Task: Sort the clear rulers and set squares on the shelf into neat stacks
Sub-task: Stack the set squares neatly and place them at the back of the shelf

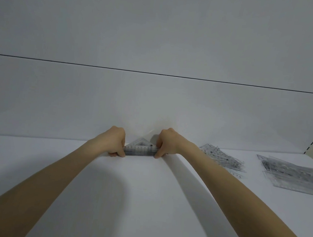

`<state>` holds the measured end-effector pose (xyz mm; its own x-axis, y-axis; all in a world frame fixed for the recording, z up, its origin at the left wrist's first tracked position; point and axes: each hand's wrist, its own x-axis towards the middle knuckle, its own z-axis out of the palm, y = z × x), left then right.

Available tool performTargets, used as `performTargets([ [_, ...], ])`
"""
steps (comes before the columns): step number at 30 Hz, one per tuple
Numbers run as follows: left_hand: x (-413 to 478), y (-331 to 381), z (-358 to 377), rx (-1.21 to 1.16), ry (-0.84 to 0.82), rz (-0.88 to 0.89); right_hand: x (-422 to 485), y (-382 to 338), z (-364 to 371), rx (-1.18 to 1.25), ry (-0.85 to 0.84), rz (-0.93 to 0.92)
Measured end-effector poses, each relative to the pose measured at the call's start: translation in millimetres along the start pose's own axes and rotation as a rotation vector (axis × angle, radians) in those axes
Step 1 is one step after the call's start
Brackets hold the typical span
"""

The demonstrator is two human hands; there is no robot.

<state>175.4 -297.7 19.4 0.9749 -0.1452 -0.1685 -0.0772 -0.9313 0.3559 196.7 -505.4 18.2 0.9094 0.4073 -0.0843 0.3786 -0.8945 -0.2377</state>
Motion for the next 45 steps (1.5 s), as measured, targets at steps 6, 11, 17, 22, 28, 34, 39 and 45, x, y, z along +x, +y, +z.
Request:
performTargets([
  [6,3,2,-3,-0.030,-0.035,-0.006,1,-1,-1,0.021,-0.025,-0.008],
  [11,-2,3,-4,-0.032,-0.038,-0.011,0,-1,-2,0.040,-0.035,-0.003],
  [17,-15,-12,6,-0.079,0.088,0.012,-11,13,6,0.096,0.059,0.002],
  [22,-19,-24,18,-0.226,0.201,0.025,-17,17,12,0.174,0.145,0.006],
  [28,-16,-22,21,-0.184,0.203,0.045,-16,16,15,0.166,0.134,0.006],
  [34,-29,-32,30,-0.084,0.245,0.070,-26,21,22,0.143,0.141,0.048],
  [39,-55,-37,33,0.084,0.303,0.050,-55,21,21,-0.059,0.144,0.051],
  [45,-95,-43,35,0.143,0.368,0.104,-94,-1,13,-0.171,0.199,-0.054],
])
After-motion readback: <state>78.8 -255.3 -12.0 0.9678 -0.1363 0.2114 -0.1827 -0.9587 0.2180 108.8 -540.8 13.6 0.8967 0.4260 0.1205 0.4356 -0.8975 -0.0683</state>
